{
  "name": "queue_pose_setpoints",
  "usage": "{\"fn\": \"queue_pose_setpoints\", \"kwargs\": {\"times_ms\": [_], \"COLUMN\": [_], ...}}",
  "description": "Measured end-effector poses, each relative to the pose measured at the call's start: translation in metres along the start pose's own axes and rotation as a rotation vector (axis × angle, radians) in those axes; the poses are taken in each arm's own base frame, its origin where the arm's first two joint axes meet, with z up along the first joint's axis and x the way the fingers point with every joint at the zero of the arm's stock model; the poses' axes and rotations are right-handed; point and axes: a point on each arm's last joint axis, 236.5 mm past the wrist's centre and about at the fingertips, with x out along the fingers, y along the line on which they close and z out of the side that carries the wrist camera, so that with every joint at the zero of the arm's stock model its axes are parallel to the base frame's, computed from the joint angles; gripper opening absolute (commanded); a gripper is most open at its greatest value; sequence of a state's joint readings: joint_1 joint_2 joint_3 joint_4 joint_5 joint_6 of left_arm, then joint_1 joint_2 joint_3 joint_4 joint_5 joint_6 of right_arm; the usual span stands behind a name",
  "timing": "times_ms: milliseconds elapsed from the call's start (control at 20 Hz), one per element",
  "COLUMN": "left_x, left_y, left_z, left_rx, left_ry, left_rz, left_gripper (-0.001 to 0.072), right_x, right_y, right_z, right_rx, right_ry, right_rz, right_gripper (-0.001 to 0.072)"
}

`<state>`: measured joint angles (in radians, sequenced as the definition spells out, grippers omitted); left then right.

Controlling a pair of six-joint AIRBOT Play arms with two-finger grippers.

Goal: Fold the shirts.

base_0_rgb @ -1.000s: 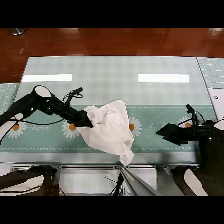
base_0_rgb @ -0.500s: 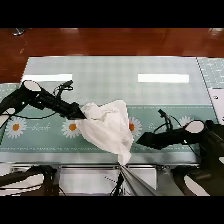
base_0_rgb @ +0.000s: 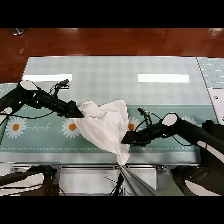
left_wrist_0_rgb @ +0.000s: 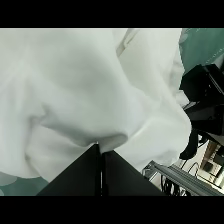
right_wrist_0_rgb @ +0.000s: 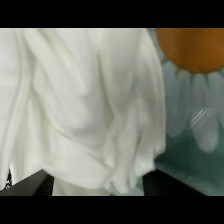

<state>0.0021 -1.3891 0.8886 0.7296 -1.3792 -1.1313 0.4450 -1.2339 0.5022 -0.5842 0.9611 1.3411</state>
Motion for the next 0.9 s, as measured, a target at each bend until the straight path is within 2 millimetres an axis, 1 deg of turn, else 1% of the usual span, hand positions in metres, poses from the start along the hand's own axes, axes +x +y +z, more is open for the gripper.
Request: {"fn": "queue_pose_setpoints", "kwargs": {"times_ms": [50, 150, 200, 250, 400, 500, 550, 600, 650, 700, 750, 800, 850, 900], "left_x": [0.000, 0.000, 0.000, 0.000, 0.000, -0.002, -0.006, -0.015, -0.027, -0.046, -0.071, -0.101, -0.139, -0.177], "left_y": [0.000, 0.000, 0.000, 0.000, 0.000, -0.004, -0.013, -0.027, -0.045, -0.071, -0.100, -0.132, -0.167, -0.201], "left_z": [0.000, 0.000, 0.000, 0.000, 0.000, 0.004, 0.010, 0.021, 0.035, 0.052, 0.069, 0.085, 0.097, 0.103], "left_rx": [-0.001, -0.001, -0.001, 0.000, 0.000, 0.006, 0.023, 0.052, 0.089, 0.141, 0.200, 0.264, 0.344, 0.424], "left_ry": [0.000, -0.001, -0.001, -0.001, -0.002, -0.014, -0.041, -0.089, -0.152, -0.235, -0.333, -0.442, -0.561, -0.676], "left_rz": [0.000, 0.000, 0.001, 0.001, 0.000, -0.011, -0.035, -0.069, -0.107, -0.154, -0.200, -0.243, -0.268, -0.285], "left_gripper": [0.0017, 0.0017, 0.0017, 0.0017, 0.0017, 0.0017, 0.0017, 0.0017, 0.0017, 0.0017, 0.0017, 0.0017, 0.0016, 0.0017], "right_x": [0.004, 0.012, 0.015, 0.017, 0.016, 0.007, -0.001, -0.015, -0.036, -0.062, -0.096, -0.134, -0.178, -0.230], "right_y": [0.002, 0.004, 0.002, 0.001, 0.004, 0.017, 0.026, 0.039, 0.053, 0.069, 0.089, 0.108, 0.130, 0.157], "right_z": [-0.002, -0.007, -0.010, -0.010, -0.009, 0.001, 0.010, 0.023, 0.041, 0.062, 0.086, 0.105, 0.124, 0.137], "right_rx": [-0.009, -0.037, -0.053, -0.066, -0.097, -0.157, -0.197, -0.241, -0.290, -0.332, -0.378, -0.415, -0.451, -0.493], "right_ry": [0.015, 0.038, 0.047, 0.050, 0.050, 0.025, 0.004, -0.028, -0.073, -0.139, -0.222, -0.308, -0.411, -0.530], "right_rz": [-0.004, -0.021, -0.036, -0.047, -0.050, -0.051, -0.059, -0.071, -0.095, -0.115, -0.136, -0.158, -0.175, -0.185], "right_gripper": [0.0602, 0.0399, 0.0241, 0.0020, 0.0026, 0.0025, 0.0026, 0.0026, 0.0025, 0.0025, 0.0025, 0.0025, 0.0025, 0.0025]}}
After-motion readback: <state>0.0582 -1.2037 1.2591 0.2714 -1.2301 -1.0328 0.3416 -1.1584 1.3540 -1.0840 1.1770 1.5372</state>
